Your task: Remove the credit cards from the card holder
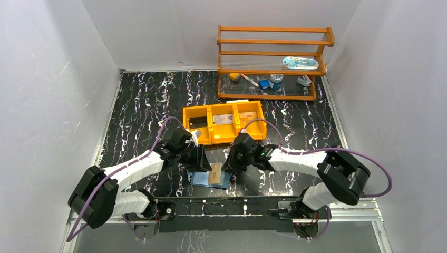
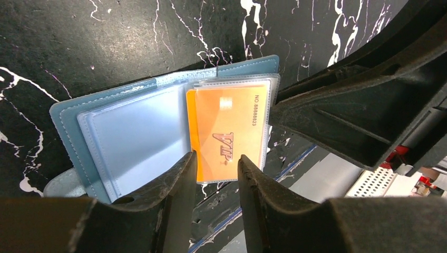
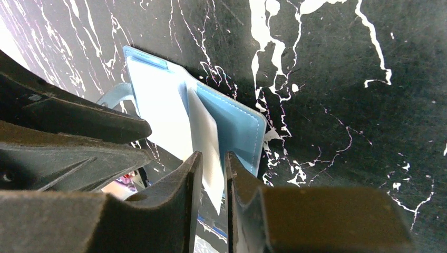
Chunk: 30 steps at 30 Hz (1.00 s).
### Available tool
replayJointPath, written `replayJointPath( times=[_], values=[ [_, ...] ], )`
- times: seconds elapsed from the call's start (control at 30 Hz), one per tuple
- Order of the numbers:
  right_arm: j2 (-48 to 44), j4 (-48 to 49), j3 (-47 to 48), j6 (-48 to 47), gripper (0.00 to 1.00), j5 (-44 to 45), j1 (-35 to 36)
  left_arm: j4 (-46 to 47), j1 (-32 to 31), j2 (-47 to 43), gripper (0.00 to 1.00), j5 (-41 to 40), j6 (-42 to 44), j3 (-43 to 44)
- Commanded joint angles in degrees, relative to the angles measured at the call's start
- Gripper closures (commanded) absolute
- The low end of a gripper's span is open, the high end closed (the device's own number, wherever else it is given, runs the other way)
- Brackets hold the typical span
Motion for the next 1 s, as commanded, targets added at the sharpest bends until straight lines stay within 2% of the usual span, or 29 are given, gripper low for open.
replayJointPath(
  times=[0.0, 0.13, 0.5, 0.8, 0.97],
  values=[
    [-0.2, 3.2, -0.5, 0.4, 0.72, -1.1, -0.2, -0.6, -0.2, 1.2, 0.66, -0.3, 0.3, 0.2],
    [1.7, 3.9, -0.3, 0.3, 0.76, -3.0, -0.2, 0.2, -0.2, 3.2, 0.66, -0.2, 0.1, -0.8],
    [-0.9, 3.2, -1.0, 1.6, 0.76, -2.3, -0.6, 0.7, -0.2, 4.3, 0.66, -0.9, 0.0, -2.2],
    [-5.4, -3.5, -0.6, 2.4, 0.72, 4.5, -0.8, 0.0, -0.2, 2.9, 0.66, -1.6, -0.6, -2.5],
    [-6.5, -3.2, -0.1, 2.1, 0.7, 4.2, -0.8, -0.2, -0.2, 2.8, 0.66, -1.2, -0.5, -1.9]
  ],
)
